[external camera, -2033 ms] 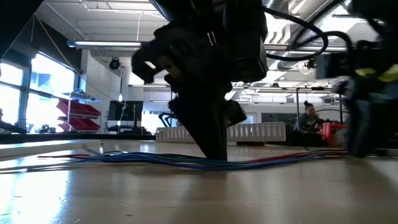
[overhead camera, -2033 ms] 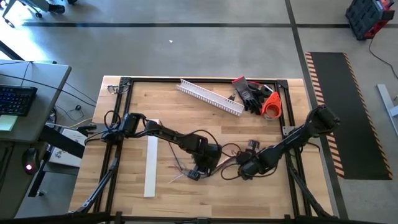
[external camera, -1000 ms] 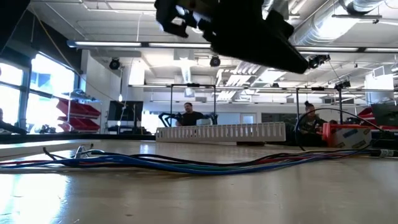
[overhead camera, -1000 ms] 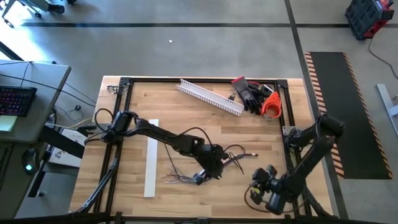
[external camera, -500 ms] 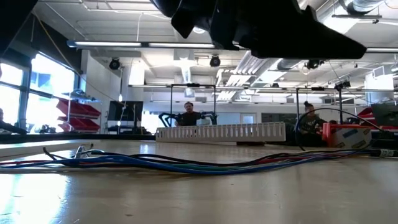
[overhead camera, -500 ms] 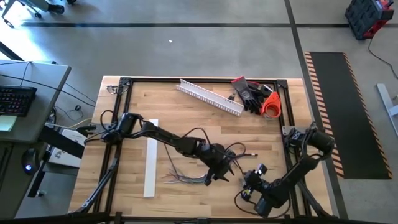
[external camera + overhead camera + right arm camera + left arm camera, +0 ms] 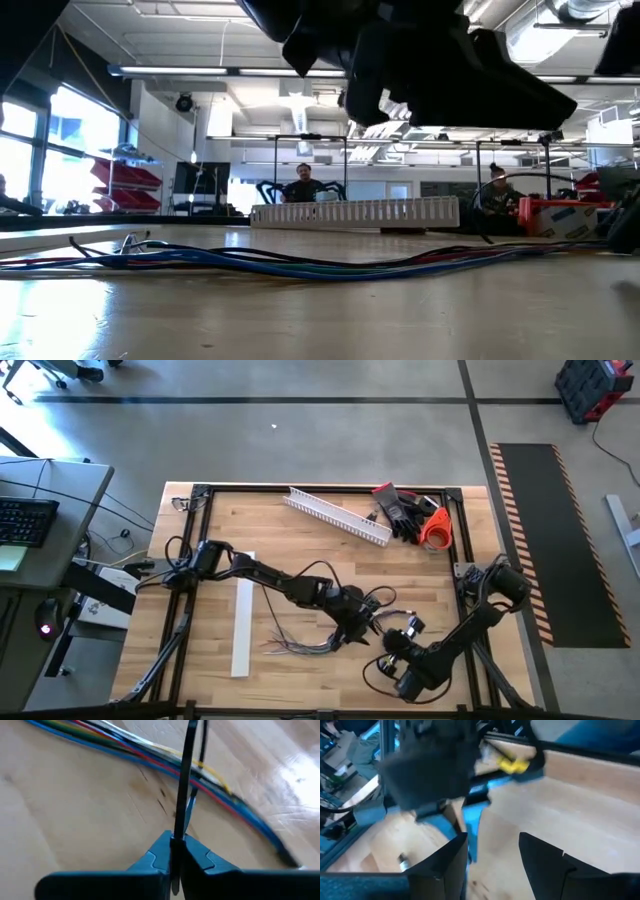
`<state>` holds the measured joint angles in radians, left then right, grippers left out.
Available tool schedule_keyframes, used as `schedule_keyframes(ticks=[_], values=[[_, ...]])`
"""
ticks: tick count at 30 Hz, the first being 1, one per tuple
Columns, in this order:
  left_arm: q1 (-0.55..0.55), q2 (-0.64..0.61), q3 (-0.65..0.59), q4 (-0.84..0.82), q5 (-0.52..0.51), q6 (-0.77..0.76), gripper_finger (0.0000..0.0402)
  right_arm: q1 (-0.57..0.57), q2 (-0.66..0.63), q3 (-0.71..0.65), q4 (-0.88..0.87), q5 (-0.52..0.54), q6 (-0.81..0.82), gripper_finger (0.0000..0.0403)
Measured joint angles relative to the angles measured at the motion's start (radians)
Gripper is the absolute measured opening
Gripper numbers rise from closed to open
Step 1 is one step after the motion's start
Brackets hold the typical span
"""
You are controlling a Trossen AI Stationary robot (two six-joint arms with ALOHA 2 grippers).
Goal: Ziptie cables
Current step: Wrap the right zip tie on the cable
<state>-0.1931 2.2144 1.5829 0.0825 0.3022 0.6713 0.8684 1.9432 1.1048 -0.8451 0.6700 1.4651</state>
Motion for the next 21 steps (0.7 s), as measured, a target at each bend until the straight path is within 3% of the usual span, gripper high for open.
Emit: schedule_keyframes(ticks=[6,12,16,21], values=[[0.014,0.024,0.0,0.049,0.001,0.013,0.0161,-0.022,-0.001,0.131,-0.174,-0.021,-0.019,0.0001],[0.024,0.046,0.0,0.052,0.001,0.013,0.0153,-0.053,-0.002,0.198,-0.19,-0.032,-0.097,0.0],[0.026,0.063,0.0,0.052,-0.005,0.011,0.0106,-0.067,-0.002,0.21,-0.191,-0.033,-0.112,0.0],[0.038,0.064,0.0,0.053,0.008,-0.01,0.0014,-0.07,-0.002,0.21,-0.189,-0.037,-0.112,0.0005]])
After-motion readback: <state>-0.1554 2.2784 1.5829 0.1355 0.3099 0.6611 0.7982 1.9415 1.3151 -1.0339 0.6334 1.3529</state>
